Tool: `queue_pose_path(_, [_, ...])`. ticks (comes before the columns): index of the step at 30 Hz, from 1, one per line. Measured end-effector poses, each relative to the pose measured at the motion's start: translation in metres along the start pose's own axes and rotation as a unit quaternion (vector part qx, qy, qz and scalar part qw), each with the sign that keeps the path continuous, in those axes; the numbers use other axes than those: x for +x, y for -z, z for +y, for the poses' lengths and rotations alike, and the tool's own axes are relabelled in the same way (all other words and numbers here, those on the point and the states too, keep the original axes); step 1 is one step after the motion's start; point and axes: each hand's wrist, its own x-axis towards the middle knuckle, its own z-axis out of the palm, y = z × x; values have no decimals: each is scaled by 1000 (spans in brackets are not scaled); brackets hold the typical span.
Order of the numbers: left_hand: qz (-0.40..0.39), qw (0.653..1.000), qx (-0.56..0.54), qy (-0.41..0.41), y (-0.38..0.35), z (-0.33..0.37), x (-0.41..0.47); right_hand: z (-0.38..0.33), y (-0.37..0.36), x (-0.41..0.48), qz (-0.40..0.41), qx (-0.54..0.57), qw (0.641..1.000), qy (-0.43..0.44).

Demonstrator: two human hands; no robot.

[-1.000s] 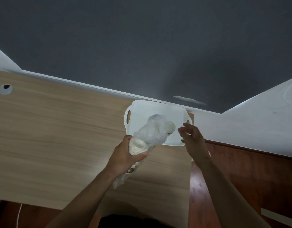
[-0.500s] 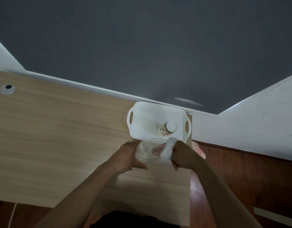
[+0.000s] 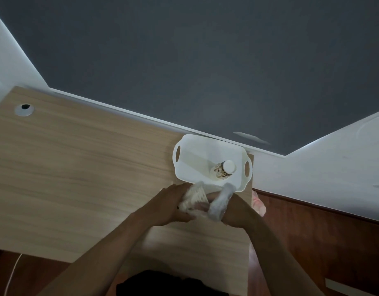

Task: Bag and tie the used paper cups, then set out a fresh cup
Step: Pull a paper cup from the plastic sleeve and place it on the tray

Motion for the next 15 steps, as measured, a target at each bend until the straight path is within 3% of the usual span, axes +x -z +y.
queue_pose_path(3, [-2,998,-38,40,4,-8,0,-1,8,-7,57,-65,995,-51])
queue_pose_path(6, [-9,997,-34,65,4,-13,2,-11,13,-14,88,20,996,-2])
queue_pose_path(11, [29,996,-17,79,10,-22,3,-21,19,-34,143,129,981,-1])
queue_pose_path(15, [59,987,-43,140,11,-41,-3,-24,22,-41,148,234,961,8])
